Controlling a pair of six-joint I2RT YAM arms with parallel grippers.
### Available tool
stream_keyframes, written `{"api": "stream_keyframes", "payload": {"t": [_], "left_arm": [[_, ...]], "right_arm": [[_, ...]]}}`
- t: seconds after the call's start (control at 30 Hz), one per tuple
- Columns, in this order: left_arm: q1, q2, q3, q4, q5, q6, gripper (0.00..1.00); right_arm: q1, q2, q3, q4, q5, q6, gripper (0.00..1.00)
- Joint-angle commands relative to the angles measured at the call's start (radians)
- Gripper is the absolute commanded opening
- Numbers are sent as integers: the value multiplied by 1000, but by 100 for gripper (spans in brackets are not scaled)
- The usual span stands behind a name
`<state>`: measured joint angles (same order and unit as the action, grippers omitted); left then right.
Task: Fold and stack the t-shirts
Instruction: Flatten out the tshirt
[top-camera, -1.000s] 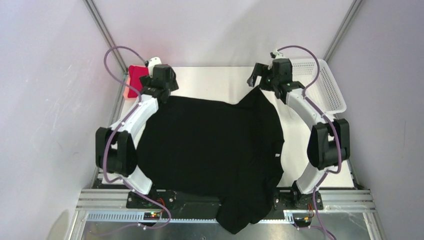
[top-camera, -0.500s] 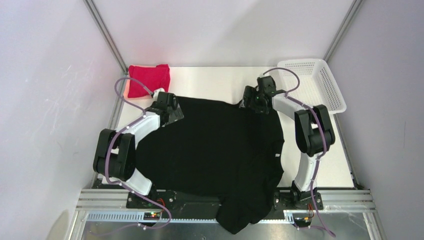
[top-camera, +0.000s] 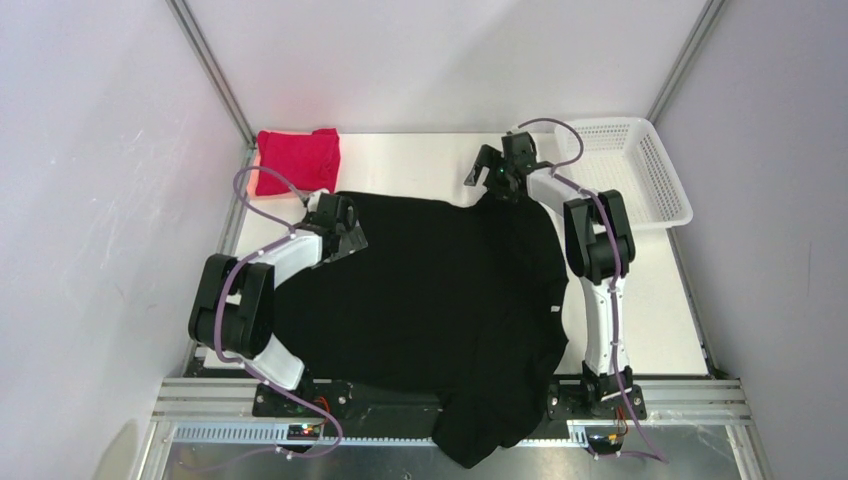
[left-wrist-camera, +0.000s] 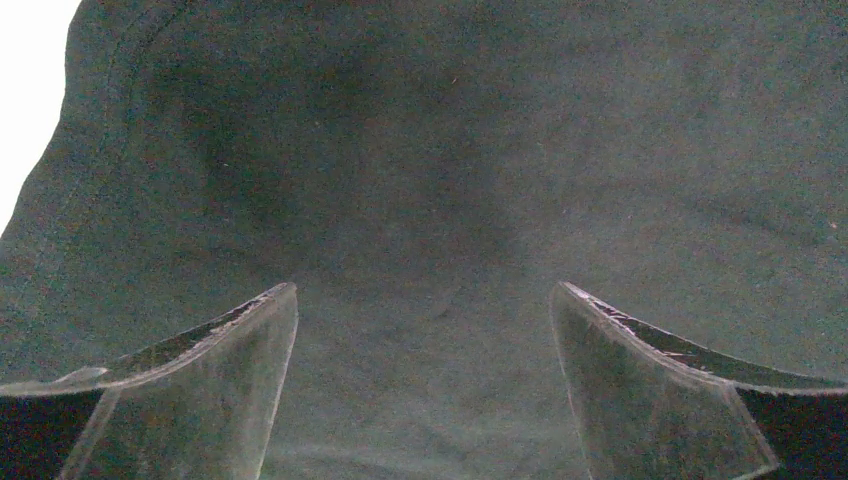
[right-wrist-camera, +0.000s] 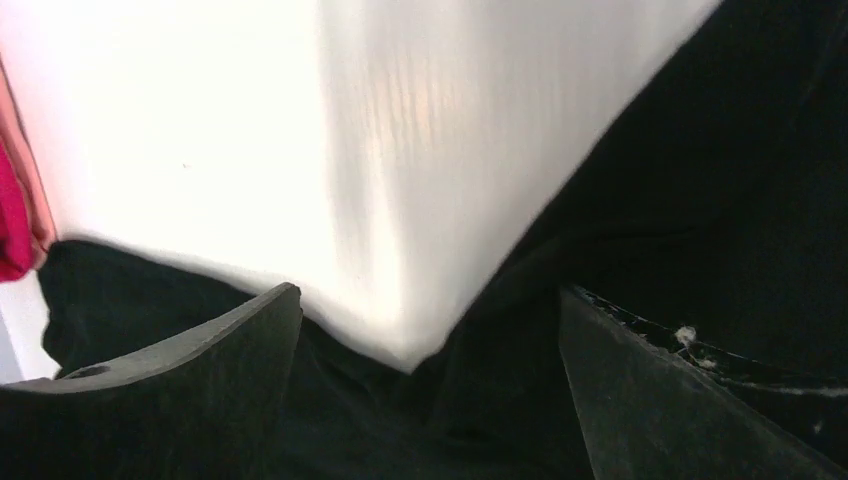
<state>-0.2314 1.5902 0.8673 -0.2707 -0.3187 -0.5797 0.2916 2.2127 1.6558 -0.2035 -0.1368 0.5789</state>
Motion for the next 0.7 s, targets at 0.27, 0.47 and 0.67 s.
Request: {"api": "stream_keyframes", "payload": {"t": [0.27, 0.47, 0.67], "left_arm": [[1, -20, 8, 27, 11, -11, 100], [1, -72, 22, 25, 16, -5, 100], [1, -152, 15, 27, 22, -21, 100]], "right_arm": [[-9, 215, 364, 123, -43, 108, 99], [5, 118, 452, -94, -45, -75, 99], [35, -300, -123, -164, 86, -114, 99]]}}
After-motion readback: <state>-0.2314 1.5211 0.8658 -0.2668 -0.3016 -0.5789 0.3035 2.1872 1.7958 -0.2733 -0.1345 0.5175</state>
